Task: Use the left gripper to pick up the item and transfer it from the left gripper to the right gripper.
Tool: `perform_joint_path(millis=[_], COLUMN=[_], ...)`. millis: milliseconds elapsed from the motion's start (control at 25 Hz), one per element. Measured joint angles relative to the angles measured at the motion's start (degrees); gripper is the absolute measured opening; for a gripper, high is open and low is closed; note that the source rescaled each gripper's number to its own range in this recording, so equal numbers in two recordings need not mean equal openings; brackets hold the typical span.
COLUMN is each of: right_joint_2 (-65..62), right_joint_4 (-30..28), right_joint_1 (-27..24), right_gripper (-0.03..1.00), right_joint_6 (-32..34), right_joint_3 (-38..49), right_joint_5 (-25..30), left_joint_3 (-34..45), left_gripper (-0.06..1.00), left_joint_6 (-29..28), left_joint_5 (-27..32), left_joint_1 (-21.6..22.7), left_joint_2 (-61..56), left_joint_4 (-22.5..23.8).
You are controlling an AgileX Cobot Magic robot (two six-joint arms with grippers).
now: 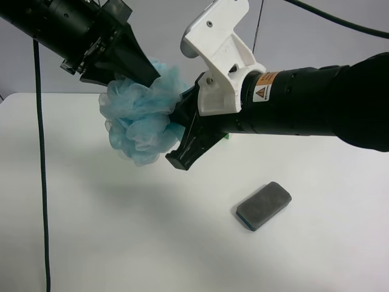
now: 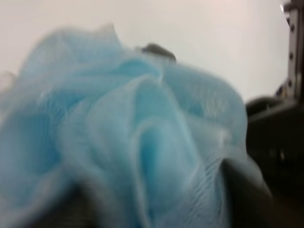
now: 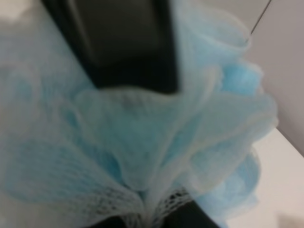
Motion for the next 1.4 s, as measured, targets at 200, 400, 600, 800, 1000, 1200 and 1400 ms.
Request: perform_joint_path(millis=[200,400,600,800,1000,1200,1400], right_joint_2=[0.0,0.0,0.0,0.0,0.0,0.0,0.0], right_joint_4=[0.0,0.0,0.0,0.0,0.0,0.0,0.0], right_joint_1=[0.0,0.0,0.0,0.0,0.0,0.0,0.0], right_gripper=[0.0,0.0,0.0,0.0,0.0,0.0,0.0], right_joint_6=[0.0,0.0,0.0,0.0,0.0,0.0,0.0], right_joint_3=[0.0,0.0,0.0,0.0,0.0,0.0,0.0], right_joint_5=[-0.1,-0.1,-0.2,-0.2,-0.2,-0.2,-0.2], left_joint_3=[0.0,0.0,-0.3,-0.3,-0.4,-0.4,0.6], left_gripper=[0.96,0.99,0.99,0.99,0.99,0.99,1.0], left_joint_6=[0.0,0.6,0.7,0.8,0.0,-4.2,-8.5], left_joint_5=[-2.0,-3.2,-4.3,-1.1,3.9,7.5,10.4], left_joint_1=[0.0,0.2,4.8,14.1,21.0,21.2,21.2], left_joint_2=[0.0,-0.1,-2.3,-7.2,-14.8,-23.5,-32.6], left_joint_4=[0.1,0.5,2.2,3.2,11.1,20.6,29.0])
